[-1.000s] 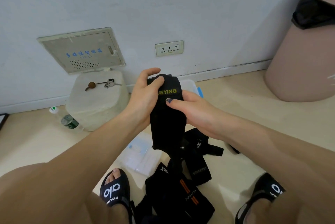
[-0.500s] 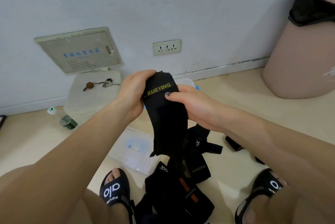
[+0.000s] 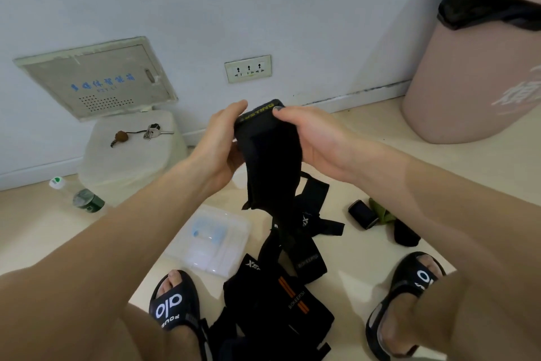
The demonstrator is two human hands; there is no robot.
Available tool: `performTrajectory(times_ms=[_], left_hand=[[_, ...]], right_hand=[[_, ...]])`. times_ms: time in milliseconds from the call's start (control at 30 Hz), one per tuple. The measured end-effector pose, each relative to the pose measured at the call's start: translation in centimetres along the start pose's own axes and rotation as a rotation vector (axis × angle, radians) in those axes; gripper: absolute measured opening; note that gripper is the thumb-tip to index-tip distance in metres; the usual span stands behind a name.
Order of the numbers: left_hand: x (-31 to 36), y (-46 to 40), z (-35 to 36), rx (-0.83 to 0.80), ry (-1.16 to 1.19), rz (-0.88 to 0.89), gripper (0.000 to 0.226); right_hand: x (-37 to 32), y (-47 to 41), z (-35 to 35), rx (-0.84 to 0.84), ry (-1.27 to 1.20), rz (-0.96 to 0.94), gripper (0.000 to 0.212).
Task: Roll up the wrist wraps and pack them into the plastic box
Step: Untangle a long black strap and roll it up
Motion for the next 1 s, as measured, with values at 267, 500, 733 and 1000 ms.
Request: performTrajectory(times_ms=[267, 500, 733, 1000], left_hand=[[-1.4, 2.3, 2.5, -0.160, -0.263, 0.237, 0.091], [-2.4, 3.0, 3.0, -0.242, -0.452, 0.275, 0.071], [-0.1, 2.7, 1.5, -0.099, -0.126, 0.245, 0.041], [-0.6, 4.4, 0.5, -0.089, -0.016, -0.101, 0.037]], right_hand=[[0.2, -0.5, -2.3, 0.153, -0.190, 0.112, 0.042], [-0.6, -0.3, -3.7, 0.181, -0.342, 0.084, 0.034], [1.1, 1.7, -1.5, 0.004, -0.025, 0.103, 0.035], [1.7, 1.8, -0.4, 0.045, -0.013, 0.006, 0.024]])
Point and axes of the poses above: each hand's wrist, its own y-axis away from the middle knuckle, its own z-axis out of the palm, x = y × z, the point moved 6 cm from there along -y, towards the middle knuckle, and after that the axes turned 15 degrees about x, right-handed, at the moved point
